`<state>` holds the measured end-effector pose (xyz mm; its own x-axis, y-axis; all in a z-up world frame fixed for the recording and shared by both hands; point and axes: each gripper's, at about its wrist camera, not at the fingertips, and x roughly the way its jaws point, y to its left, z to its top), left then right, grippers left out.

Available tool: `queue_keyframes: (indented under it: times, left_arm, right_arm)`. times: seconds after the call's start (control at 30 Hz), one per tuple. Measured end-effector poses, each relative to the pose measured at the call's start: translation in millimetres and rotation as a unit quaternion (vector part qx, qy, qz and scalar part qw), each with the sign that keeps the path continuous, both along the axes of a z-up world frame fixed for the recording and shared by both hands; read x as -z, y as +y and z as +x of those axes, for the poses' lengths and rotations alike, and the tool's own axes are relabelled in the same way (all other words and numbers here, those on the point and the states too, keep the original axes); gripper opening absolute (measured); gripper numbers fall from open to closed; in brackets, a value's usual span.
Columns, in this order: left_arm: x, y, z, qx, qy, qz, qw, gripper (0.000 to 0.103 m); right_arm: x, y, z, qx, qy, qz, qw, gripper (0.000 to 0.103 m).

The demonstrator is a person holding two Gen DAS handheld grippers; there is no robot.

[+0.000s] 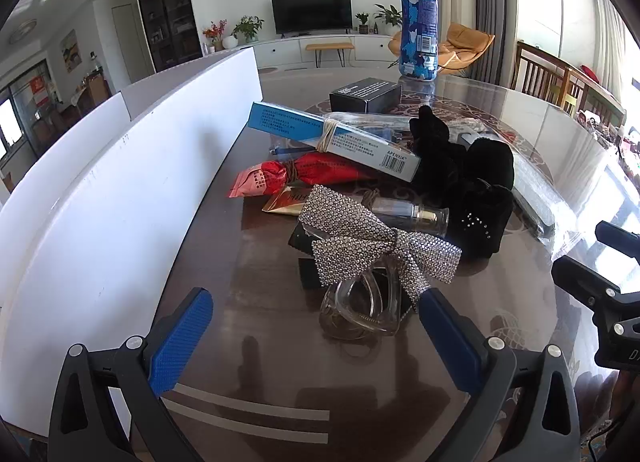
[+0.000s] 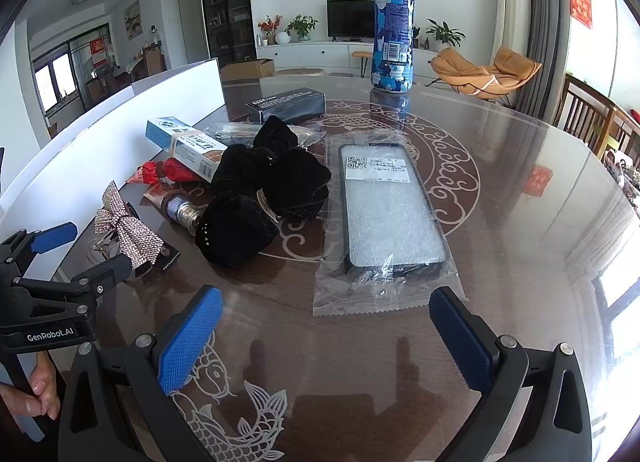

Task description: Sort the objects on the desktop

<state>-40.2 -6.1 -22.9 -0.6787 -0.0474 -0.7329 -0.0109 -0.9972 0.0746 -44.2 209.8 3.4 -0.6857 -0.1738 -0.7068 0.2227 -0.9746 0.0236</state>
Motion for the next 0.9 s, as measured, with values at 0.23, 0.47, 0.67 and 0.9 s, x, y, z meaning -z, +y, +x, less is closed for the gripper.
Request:
queue_keyframes:
  times: [0.23,0.47,0.67,0.9]
  left_arm:
    - [1.2,-0.5,1.4,0.000,-0.002,0.002,1.0000,0.103]
    - [1.0,-1.0,2.1,-0.002,-0.003,0.004,1.0000,0.103]
    - [0.2,-1.8,2.6,-0.002,-0.003,0.005,1.0000,0.103]
    - [0.8,-2.1,2.3,-0.003,-0.007,0.006,1.0000,0.103]
  right_arm:
    - [0.0,1.3,0.7,0.002,0.000,0.000,1.000,0.103]
    - [0.0,3.0,1.5,0.003,0.000,-0.001,1.000,0.103]
    - [0.1,2.5,1.2,0.003,0.000,-0.001,1.000,0.103]
    - [0.6,2.1,0.4,0.003,-0.002,-0.001,1.000,0.103]
